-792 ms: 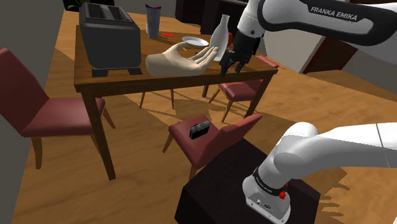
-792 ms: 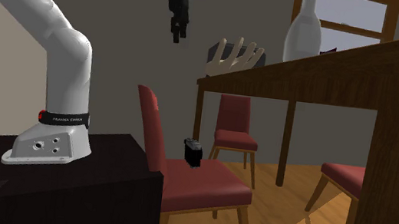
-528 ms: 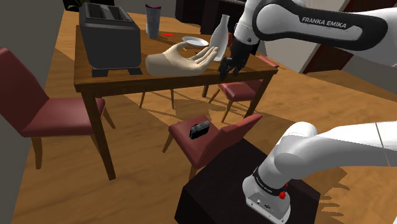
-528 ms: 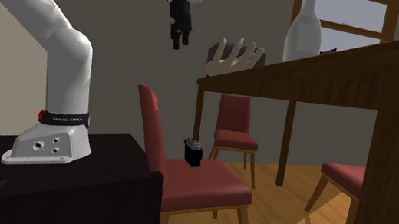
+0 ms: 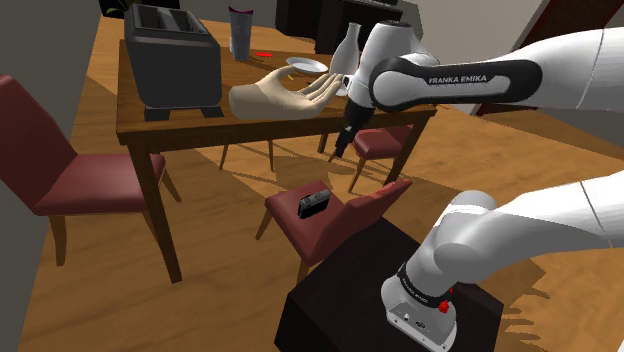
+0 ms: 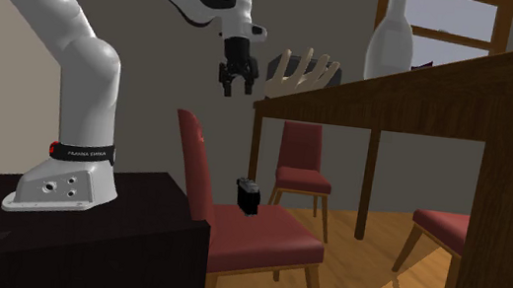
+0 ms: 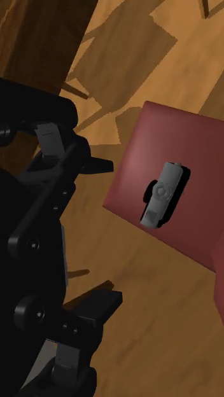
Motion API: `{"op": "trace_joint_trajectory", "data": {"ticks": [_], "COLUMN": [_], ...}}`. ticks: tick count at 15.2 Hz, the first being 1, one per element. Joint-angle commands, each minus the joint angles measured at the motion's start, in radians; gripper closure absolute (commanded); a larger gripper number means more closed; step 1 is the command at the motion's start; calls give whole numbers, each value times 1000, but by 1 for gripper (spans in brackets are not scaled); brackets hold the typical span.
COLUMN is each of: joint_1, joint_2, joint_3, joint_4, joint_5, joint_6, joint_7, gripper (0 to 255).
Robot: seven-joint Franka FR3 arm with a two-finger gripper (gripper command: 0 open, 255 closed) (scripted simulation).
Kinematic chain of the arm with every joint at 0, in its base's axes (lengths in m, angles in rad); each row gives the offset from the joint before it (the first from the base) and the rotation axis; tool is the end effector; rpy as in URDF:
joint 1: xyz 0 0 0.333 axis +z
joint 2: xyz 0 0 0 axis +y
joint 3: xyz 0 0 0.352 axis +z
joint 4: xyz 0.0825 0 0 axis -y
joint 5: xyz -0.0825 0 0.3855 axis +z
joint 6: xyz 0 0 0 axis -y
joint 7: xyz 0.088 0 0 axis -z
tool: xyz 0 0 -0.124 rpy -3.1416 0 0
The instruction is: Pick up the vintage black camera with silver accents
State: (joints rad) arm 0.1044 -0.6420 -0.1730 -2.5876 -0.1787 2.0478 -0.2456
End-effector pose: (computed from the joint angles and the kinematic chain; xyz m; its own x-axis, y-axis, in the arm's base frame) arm 0.3448 -0.0399 0.4821 0.9571 0.2791 0.0779 0.2726 -0.9584 0.0841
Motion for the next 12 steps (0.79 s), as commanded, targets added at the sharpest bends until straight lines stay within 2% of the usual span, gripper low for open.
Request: {"op": "trace_joint_trajectory", "data": {"ticks": [1, 6, 12], "joint_1": [11, 46, 92], "joint_2": [39, 181, 416], "joint_3": [-34, -106, -187], "joint_4": [-39, -98, -118], "joint_5": [-28, -84, -122], "joint_6": [79, 279, 534], "joint_7": [-85, -272, -505], "gripper": [0, 0, 0]}}
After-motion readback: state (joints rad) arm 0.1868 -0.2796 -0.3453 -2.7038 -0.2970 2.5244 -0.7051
